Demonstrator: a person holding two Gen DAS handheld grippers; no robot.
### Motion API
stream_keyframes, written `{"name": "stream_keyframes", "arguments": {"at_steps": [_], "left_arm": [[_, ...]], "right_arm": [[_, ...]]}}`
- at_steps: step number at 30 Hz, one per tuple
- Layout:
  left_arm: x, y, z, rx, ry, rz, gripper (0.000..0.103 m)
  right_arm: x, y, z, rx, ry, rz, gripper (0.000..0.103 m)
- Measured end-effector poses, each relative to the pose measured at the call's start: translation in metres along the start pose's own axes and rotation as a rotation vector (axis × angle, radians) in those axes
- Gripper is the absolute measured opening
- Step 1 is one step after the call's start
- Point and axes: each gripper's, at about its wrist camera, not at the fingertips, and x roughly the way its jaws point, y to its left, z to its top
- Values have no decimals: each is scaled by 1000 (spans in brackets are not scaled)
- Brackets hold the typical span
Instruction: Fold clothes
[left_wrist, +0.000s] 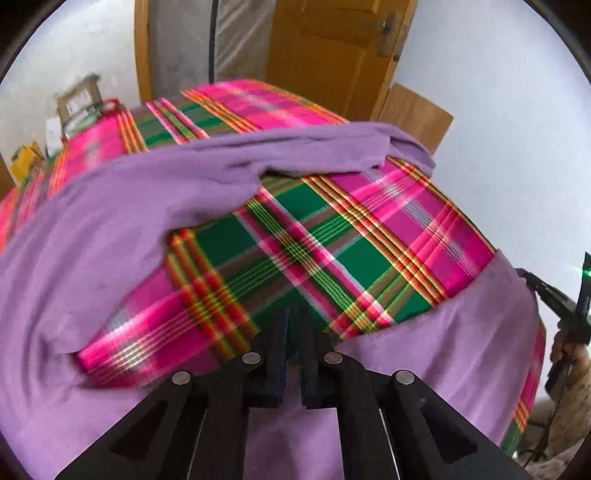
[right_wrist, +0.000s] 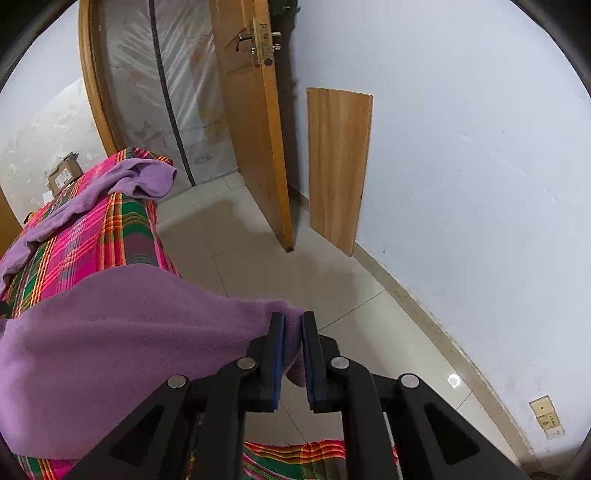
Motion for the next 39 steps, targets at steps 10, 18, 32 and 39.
{"name": "stream_keyframes", "arguments": {"at_steps": [10, 18, 32, 39], "left_arm": [[-74, 19, -50, -91, -57, 51, 52], [-129, 44, -129, -268, -74, 117, 58], [-188, 122, -224, -674, -30, 289, 69], [-187, 150, -260, -906, -4, 289, 70]], "right_arm": [[-8, 2, -4, 10, 0, -16, 11], [-48, 20, 2, -23, -117, -2, 14], [-77, 169, -33, -470, -68, 574, 14], [-106, 222, -78, -718, -4, 875, 36]]}}
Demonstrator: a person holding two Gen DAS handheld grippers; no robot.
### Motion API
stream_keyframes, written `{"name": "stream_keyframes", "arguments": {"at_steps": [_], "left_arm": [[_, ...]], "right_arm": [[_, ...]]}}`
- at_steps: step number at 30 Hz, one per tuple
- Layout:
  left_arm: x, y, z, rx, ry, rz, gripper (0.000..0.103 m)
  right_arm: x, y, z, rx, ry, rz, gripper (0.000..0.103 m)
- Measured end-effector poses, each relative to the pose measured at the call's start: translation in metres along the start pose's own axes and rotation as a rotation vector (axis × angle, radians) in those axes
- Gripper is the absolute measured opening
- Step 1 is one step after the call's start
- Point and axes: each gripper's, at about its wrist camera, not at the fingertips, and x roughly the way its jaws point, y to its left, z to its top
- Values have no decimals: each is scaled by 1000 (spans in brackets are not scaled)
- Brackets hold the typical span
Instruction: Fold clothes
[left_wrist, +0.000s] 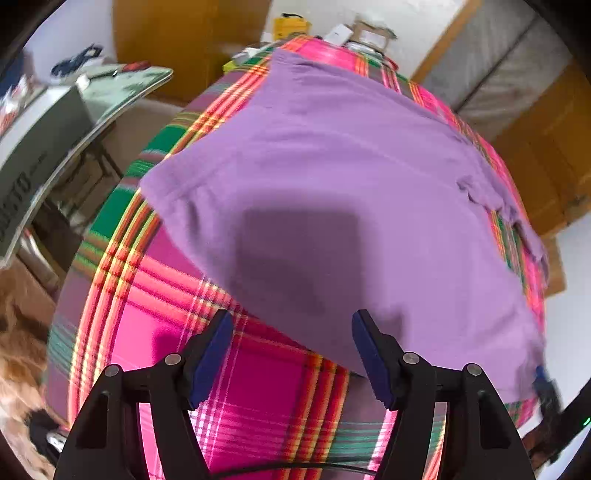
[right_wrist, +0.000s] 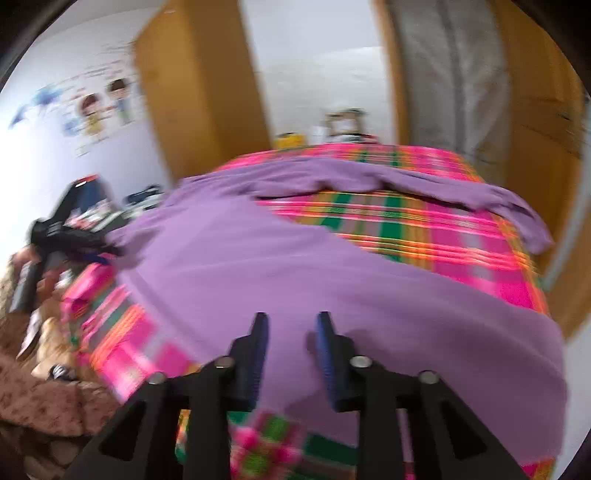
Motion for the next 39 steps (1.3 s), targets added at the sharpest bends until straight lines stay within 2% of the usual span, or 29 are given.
{"name": "stream_keyframes", "arguments": {"at_steps": [5, 12, 16, 20, 22, 25, 26, 29, 30, 32, 34, 36, 39], "left_arm": [[1, 11, 8, -85, 8, -11, 72], [10, 3, 21, -107, 11, 61, 73], [10, 4, 22, -95, 16, 63, 73], [9, 6, 21, -93, 19, 62, 72], [7, 4, 20, -86, 17, 72, 71], [5, 2, 16, -73, 0, 110, 59], [5, 2, 16, -72, -4, 117, 51], [5, 3, 15, -79, -12, 120, 37], [5, 3, 15, -82, -15, 121, 35], [4, 4, 15, -87, -20, 122, 35], [4, 4, 15, -92, -25, 124, 39], [4, 5, 15, -97, -30, 125, 43], [4, 5, 14, -102, -38, 128, 45]], "right_arm": [[23, 35, -4, -115, 65, 56, 36], [49, 70, -12, -233, 144, 98, 36], [53, 78, -15, -275, 135, 85, 36], [51, 82, -16, -287, 143, 118, 5], [49, 87, -18, -313, 148, 117, 3], [48, 87, -19, -307, 153, 133, 0], [49, 87, -19, -302, 156, 140, 0], [50, 87, -19, -295, 151, 140, 0], [50, 87, -18, -293, 148, 135, 0], [47, 86, -16, -291, 140, 119, 1], [43, 87, -15, -299, 126, 96, 14], [40, 88, -16, -315, 120, 59, 40], [47, 88, -19, -332, 139, 22, 41]]}}
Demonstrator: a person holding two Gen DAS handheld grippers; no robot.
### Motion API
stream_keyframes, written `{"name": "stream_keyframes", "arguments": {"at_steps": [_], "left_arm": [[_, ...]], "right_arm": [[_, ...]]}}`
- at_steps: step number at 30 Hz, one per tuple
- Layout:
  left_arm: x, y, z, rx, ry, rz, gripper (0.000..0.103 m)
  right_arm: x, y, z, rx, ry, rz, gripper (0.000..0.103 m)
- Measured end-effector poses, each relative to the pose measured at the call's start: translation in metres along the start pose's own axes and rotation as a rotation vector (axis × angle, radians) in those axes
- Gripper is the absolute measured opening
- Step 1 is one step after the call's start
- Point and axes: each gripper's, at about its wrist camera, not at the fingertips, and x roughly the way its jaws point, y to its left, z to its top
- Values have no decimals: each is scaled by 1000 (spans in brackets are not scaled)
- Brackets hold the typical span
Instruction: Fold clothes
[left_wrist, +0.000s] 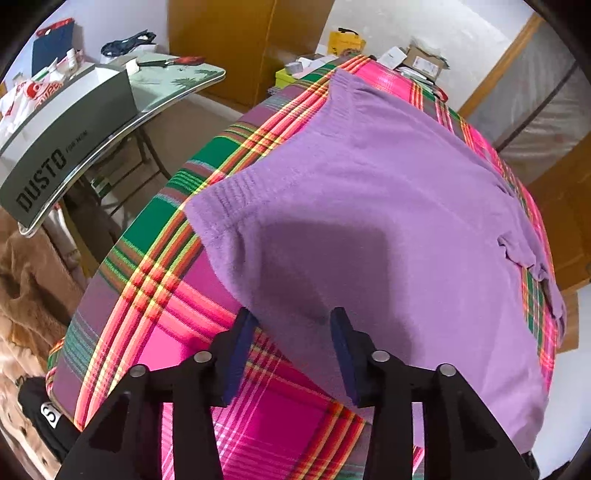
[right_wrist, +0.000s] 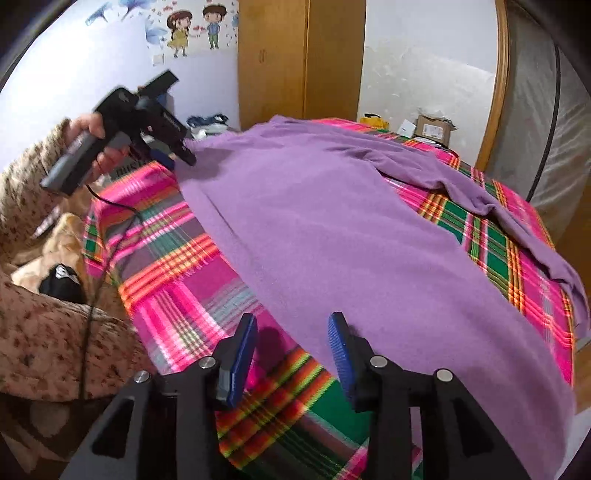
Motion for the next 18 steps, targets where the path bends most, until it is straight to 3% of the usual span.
{"name": "stream_keyframes", "arguments": {"at_steps": [2, 4, 5, 6, 8, 18], "left_arm": [[0, 0, 0, 4, -6, 6, 45], [1, 2, 2, 11, -14, 21, 29], [2, 2, 2, 16, -20, 33, 10], [2, 4, 3, 9, -23, 31, 8], [1, 10, 3, -17, -26, 13, 5], [-5, 19, -6, -25, -66, 29, 3]], "right_arm": [[4, -2, 0, 16, -9, -3, 41], [7, -5, 2, 38, -15, 6, 40], [8, -7, 3, 46, -18, -4, 30], [8, -8, 3, 53, -21, -17, 16], [9, -10, 4, 70, -17, -10, 4], [4, -8, 1, 106, 3, 75, 2]]}}
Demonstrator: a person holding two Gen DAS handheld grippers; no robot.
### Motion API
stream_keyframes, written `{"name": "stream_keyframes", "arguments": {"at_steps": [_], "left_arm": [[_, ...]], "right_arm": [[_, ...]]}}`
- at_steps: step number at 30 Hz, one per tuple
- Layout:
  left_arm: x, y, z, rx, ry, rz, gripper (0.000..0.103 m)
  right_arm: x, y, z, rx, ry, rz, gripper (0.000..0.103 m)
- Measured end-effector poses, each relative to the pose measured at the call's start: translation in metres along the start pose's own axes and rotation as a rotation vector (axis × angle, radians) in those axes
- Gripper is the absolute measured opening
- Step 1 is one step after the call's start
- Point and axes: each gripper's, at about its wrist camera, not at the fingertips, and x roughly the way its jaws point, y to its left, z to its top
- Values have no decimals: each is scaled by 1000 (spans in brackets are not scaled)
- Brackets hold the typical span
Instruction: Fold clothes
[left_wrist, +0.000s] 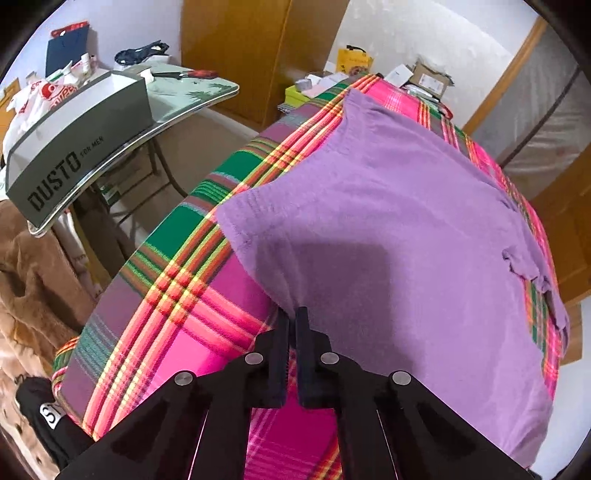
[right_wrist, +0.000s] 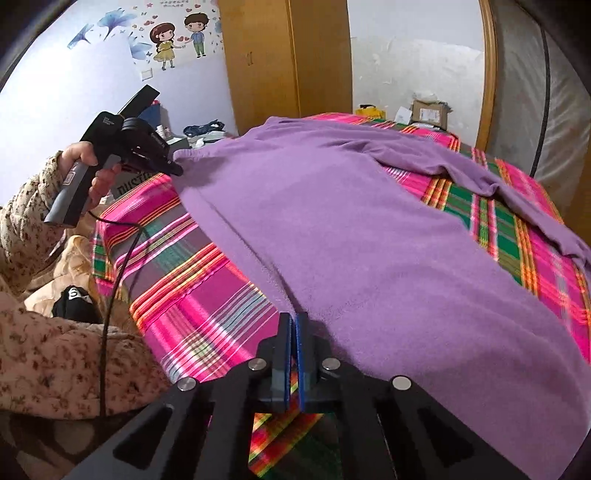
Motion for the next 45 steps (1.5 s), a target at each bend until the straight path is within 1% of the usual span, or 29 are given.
{"name": "stream_keyframes", "arguments": {"at_steps": [5, 6, 8, 10, 12, 14, 16, 19, 22, 23, 25, 27, 29, 31, 33, 35, 38, 41, 42, 45], "left_arm": [[1, -3, -4, 29, -8, 33, 3], [1, -4, -3, 31, -5, 36, 6], [0, -6, -3, 38, 2, 43, 7], [-2, -7, -3, 39, 4, 40, 10], [-4, -5, -2, 27, 12, 34, 19], [-7, -2, 2, 13, 11, 43, 25], [-11, 2, 6, -1, 8, 56, 27], [-22, 16, 13, -40, 1, 95, 29], [-36, 31, 20, -79, -31, 143, 29], [-40, 30, 24, -75, -47, 147, 31], [-47, 24, 35, -45, -79, 136, 37], [-52, 12, 46, -1, -105, 119, 42], [-52, -12, 55, 73, -121, 89, 42], [-49, -37, 65, 149, -130, 62, 42], [-42, -65, 75, 228, -138, 49, 42], [-34, -94, 83, 311, -144, 41, 44], [-17, -132, 91, 409, -130, 11, 44], [1, -171, 95, 493, -109, -14, 45], [9, -186, 94, 531, -103, -15, 45], [33, -221, 94, 633, -87, 14, 45]], "right_arm": [[1, -3, 0, 2, 8, 20, 2], [1, -4, 1, -3, 12, 26, 3], [1, -7, 4, 2, 14, 26, 6], [0, -13, 6, 7, 28, 38, 7], [-6, -20, 8, 13, 17, 37, 9], [-15, -30, 11, 32, 6, 60, 10], [-23, -39, 14, 47, 0, 80, 10], [-37, -50, 17, 50, 8, 91, 11], [-52, -65, 24, 49, -8, 72, 11], [-56, -72, 28, 52, -18, 57, 11], [-65, -91, 38, 67, -46, 3, 11], [-69, -115, 52, 95, -77, -78, 15], [-70, -141, 67, 133, -98, -150, 19], [-70, -161, 78, 146, -114, -165, 23], [-65, -181, 88, 151, -123, -215, 27], [-55, -197, 97, 143, -97, -264, 27], [-43, -215, 108, 129, -61, -280, 27], [-29, -230, 114, 80, -31, -332, 28], [-23, -237, 117, 74, -18, -348, 28], [-5, -264, 124, 78, 18, -385, 28]]}}
